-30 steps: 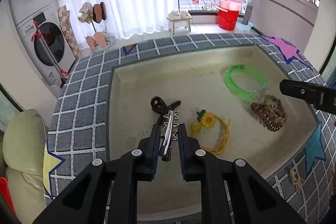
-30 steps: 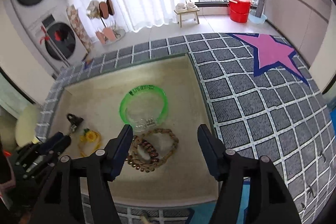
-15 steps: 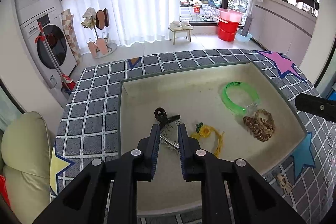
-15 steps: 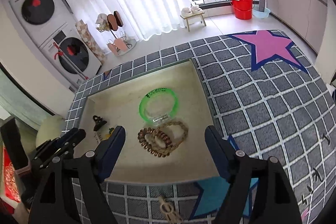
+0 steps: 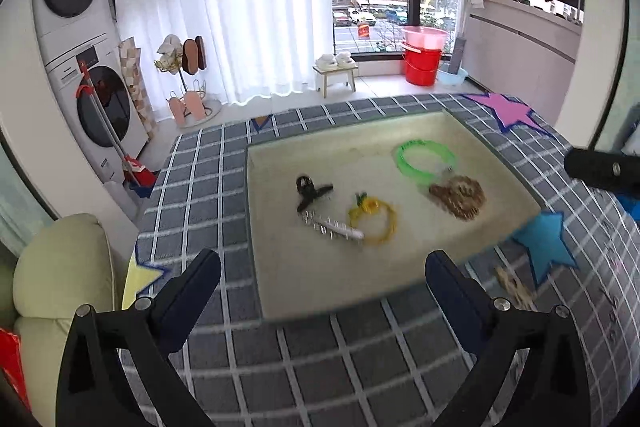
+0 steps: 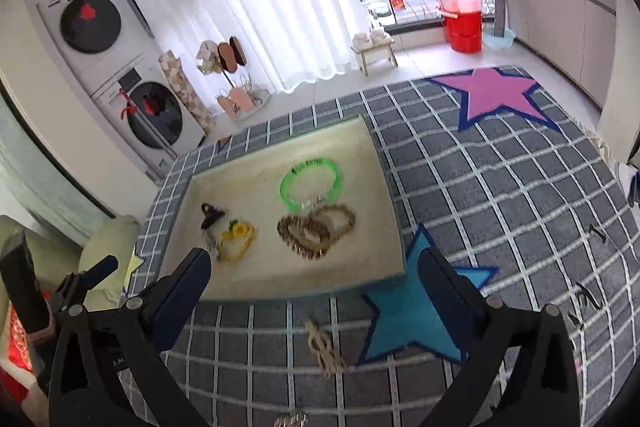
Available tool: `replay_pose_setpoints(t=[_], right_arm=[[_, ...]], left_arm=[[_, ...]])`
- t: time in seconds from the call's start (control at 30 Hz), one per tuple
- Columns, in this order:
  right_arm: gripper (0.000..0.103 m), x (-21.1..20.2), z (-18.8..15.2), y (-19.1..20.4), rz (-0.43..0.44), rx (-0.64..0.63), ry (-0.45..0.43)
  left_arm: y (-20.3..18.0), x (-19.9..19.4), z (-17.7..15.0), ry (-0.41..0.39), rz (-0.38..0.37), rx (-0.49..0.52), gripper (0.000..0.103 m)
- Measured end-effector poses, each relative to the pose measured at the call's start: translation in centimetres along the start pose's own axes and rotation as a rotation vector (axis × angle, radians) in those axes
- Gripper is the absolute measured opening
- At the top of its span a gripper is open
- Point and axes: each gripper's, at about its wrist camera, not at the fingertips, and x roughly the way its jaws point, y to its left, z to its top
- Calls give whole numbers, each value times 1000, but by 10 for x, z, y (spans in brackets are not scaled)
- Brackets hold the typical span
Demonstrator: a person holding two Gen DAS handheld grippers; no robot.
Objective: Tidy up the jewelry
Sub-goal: 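Grasp the pink-yellow beaded bracelet with the left tool while the right tool grasps the beige hair clip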
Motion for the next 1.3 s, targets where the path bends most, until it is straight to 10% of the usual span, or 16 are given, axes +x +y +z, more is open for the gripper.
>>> replay_pose_setpoints(t=[0.63,1.3], right_arm=[[103,-8,-72,-6,-44,-31,165],[97,43,-90,9,-156,-171,223]], left_arm=[[-42,-39,-106,135,-152,97,103],[-61,-23,-134,203,-154,84,99]])
